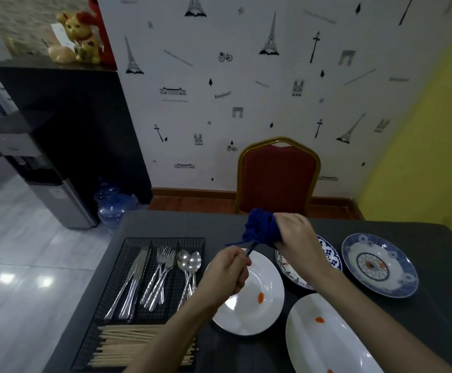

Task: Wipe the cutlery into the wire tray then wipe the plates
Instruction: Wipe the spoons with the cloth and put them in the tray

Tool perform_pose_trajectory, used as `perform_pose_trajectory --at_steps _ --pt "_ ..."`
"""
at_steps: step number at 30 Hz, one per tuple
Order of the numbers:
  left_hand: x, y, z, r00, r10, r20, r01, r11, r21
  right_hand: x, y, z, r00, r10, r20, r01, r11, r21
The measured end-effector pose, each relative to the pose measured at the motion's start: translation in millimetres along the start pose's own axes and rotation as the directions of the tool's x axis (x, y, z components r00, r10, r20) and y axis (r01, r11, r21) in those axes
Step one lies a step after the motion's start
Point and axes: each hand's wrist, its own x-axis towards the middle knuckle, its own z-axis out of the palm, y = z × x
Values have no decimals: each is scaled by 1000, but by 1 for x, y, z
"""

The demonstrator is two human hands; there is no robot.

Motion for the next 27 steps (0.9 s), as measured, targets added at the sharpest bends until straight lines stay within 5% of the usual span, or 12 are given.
perform_pose_trajectory --at_steps 4,10,15,18,21,27 --pt "3 -1 0 1000 -6 15 6 1000 -27 -19 -20 1 994 -93 56 84 986 146" --pt "2 -7 2 1000 -9 -1 9 1000 -14 -21 -15 0 1000 4 -27 0 992 125" --pt "-1 -15 -4 999 -22 48 23 1000 -19 -31 -15 11 994 -94 62 92 995 41" --pt "3 -25 -10 1000 -11 -17 13 993 119 -16 10 11 992 112 59 -110 993 -31" --pt "5 -30 -17 995 -39 -87 56 979 197 -7 17 8 922 386 -21 -377 909 180" --pt "5 -35 -20 991 -76 -112 93 984 154 -8 -13 13 915 400 -55 -358 867 346"
